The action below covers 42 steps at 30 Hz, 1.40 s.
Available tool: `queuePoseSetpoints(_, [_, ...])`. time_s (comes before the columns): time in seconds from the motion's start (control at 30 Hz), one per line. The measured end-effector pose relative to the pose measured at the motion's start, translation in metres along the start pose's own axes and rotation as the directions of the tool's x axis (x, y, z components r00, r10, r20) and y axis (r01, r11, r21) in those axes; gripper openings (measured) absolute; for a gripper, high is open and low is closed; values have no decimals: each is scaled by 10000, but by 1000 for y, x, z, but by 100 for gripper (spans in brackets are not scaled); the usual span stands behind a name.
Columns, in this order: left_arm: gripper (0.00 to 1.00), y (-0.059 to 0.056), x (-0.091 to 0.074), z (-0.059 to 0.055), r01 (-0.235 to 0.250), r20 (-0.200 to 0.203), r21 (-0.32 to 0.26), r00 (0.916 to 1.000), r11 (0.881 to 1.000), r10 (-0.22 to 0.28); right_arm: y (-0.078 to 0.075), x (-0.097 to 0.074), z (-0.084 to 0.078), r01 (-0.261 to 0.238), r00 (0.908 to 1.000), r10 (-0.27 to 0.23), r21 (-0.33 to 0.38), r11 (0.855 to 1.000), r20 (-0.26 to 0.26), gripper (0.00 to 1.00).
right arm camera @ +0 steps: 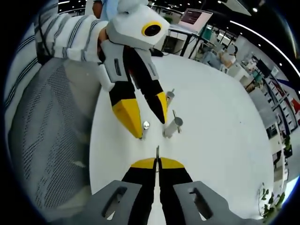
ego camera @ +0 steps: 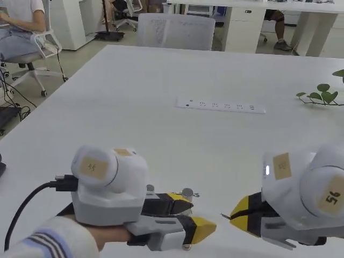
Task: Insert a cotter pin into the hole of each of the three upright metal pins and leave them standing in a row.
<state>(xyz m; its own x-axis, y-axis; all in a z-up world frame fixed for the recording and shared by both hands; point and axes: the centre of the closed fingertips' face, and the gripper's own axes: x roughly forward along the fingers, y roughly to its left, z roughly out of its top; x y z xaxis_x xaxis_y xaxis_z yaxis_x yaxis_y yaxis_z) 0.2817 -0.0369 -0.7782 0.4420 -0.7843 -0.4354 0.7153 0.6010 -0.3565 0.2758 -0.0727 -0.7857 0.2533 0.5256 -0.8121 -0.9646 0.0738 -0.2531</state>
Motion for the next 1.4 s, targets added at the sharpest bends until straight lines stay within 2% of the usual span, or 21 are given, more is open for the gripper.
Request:
queuePoseSetpoints(0.23, [25, -6, 3, 0, 248, -103, -149, 9996, 9996, -249, 4, -1, 4, 52, 10000, -51, -161, 9999, 35, 2])
queuePoseSetpoints(0.57, [17, -14, 6, -2, 586, -180, -691, 9980, 9959, -600, 8, -3, 8, 192, 9998, -190, -387, 9991, 56, 2])
queuePoseSetpoints(0.77, [12, -20, 6, -4, 869, -330, -1061, 9953, 9905, -909, 12, -3, 9, 301, 9995, -295, -490, 9983, 120, 2])
queuePoseSetpoints(1.0, [11, -23, 7, -6, 971, -399, -1357, 9938, 9860, -1034, 17, -2, 11, 247, 9996, -241, -592, 9979, 115, 2])
queuePoseSetpoints(1.4, [2, -28, 8, -5, 1242, -330, -1830, 9906, 9752, -1324, 17, -3, 12, 340, 9994, -333, -749, 9966, 99, 2])
